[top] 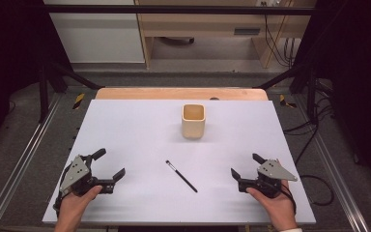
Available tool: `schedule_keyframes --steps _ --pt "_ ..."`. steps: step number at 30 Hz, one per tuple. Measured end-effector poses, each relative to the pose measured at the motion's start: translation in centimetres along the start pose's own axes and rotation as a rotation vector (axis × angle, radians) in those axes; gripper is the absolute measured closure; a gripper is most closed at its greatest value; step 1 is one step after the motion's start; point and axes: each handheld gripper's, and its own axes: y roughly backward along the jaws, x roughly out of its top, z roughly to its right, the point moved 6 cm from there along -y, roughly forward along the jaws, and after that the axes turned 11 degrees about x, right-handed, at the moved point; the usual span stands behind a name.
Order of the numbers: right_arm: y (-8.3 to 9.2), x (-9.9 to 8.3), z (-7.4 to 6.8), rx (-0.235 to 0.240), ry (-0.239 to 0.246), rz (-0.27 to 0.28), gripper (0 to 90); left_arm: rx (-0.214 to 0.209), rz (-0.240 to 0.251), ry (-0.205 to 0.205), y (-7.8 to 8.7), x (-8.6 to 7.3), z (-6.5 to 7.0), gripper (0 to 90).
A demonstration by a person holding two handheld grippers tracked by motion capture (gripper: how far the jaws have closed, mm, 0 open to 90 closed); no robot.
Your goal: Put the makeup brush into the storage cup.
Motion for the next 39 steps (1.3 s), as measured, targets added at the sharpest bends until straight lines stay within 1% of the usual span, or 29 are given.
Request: schedule_keyframes --steps 1,2,3,4,7,8,9,11,12,15,16,17,18,19,21,22,23,24,26,27,28,29,30,31,33,34,35,38,39 --pt "-0.1 0.0 -0.2 0.003 0.004 -0.021 8.6 0.002 0.001 0.002 0.0 0.0 -0.1 0.3" --pt "-0.4 0.3 -0.8 0.002 0.017 -0.076 9.1 0.006 -0.002 0.001 0.1 0.0 -0.2 0.4" --pt "-0.4 0.3 -0.8 0.002 0.017 -0.076 9.1 0.006 -0.002 0.001 0.1 0.0 -0.2 0.3" --pt "-0.7 0.8 -1.6 0.026 0.027 -0.108 9.5 0.011 -0.005 0.002 0.1 -0.1 -0.4 0.3" --pt "-1.2 1.2 -2.7 0.055 0.038 -0.171 9.7 0.016 -0.007 0.005 0.2 -0.2 -0.6 0.3" --pt "-1.2 1.2 -2.7 0.055 0.038 -0.171 9.7 0.016 -0.007 0.005 0.2 -0.2 -0.6 0.4" --pt "-1.6 1.5 -3.3 0.073 0.028 -0.237 9.7 0.019 -0.006 0.006 0.3 -0.2 -0.7 0.4" --pt "-1.7 1.9 -3.6 0.073 0.025 -0.280 9.7 0.021 -0.003 0.007 0.3 -0.2 -0.7 0.4" --pt "-1.7 1.9 -3.6 0.073 0.025 -0.280 9.7 0.021 -0.003 0.007 0.3 -0.2 -0.7 0.4" --pt "-2.1 3.2 -4.5 0.101 0.035 -0.345 8.7 0.023 -0.006 0.002 0.4 -0.2 -0.7 0.4" --pt "-2.2 3.4 -4.7 0.105 0.039 -0.352 8.6 0.023 -0.005 0.002 0.4 -0.2 -0.7 0.4" --pt "-2.3 3.7 -5.0 0.112 0.042 -0.368 10.6 0.023 -0.005 0.002 0.4 -0.2 -0.7 0.4" --pt "-2.3 3.7 -5.0 0.112 0.042 -0.368 10.6 0.023 -0.004 0.002 0.4 -0.1 -0.7 0.4" --pt "-2.7 4.2 -5.7 0.132 0.068 -0.406 11.6 0.025 -0.003 0.002 0.4 -0.1 -0.7 0.4" --pt "-3.2 4.6 -6.4 0.140 0.094 -0.437 12.7 0.023 -0.004 0.003 0.4 -0.1 -0.7 0.4" --pt "-3.2 4.6 -6.4 0.140 0.094 -0.437 12.7 0.023 -0.004 0.003 0.4 -0.1 -0.7 0.4" --pt "-3.9 5.0 -7.0 0.150 0.114 -0.465 11.7 0.025 0.000 0.007 0.4 -0.1 -0.7 0.4" --pt "-4.1 5.2 -7.1 0.152 0.119 -0.471 12.2 0.025 0.001 0.008 0.4 -0.1 -0.7 0.4" --pt "-4.4 5.3 -7.3 0.155 0.118 -0.478 12.3 0.026 0.002 0.008 0.4 -0.1 -0.7 0.4" --pt "-4.9 5.7 -7.7 0.156 0.125 -0.502 12.2 0.025 0.003 0.008 0.4 0.0 -0.7 0.4" --pt "-4.9 5.7 -7.7 0.156 0.125 -0.502 12.2 0.025 0.003 0.008 0.4 0.0 -0.7 0.4" --pt "-5.4 5.9 -8.0 0.154 0.133 -0.527 12.1 0.024 0.004 0.009 0.4 0.0 -0.7 0.4" --pt "-5.4 5.9 -8.0 0.154 0.133 -0.527 12.1 0.024 0.004 0.009 0.4 0.0 -0.7 0.4" --pt "-5.9 6.0 -8.3 0.159 0.127 -0.546 11.3 0.024 0.003 0.008 0.4 -0.1 -0.7 0.4" --pt "-6.1 6.0 -8.4 0.165 0.130 -0.551 11.2 0.023 0.003 0.008 0.4 0.0 -0.7 0.4" --pt "-6.5 6.1 -8.7 0.177 0.129 -0.570 9.5 0.023 0.003 0.004 0.4 0.0 -0.6 0.4" --pt "-6.7 6.1 -8.8 0.176 0.135 -0.573 9.5 0.021 0.005 0.006 0.5 0.0 -0.6 0.4" --pt "-7.1 6.1 -9.0 0.185 0.135 -0.586 8.2 0.020 0.006 0.008 0.4 0.0 -0.5 0.4" --pt "-7.4 6.1 -9.1 0.187 0.127 -0.601 7.9 0.017 0.004 0.004 0.4 0.0 -0.4 0.4"
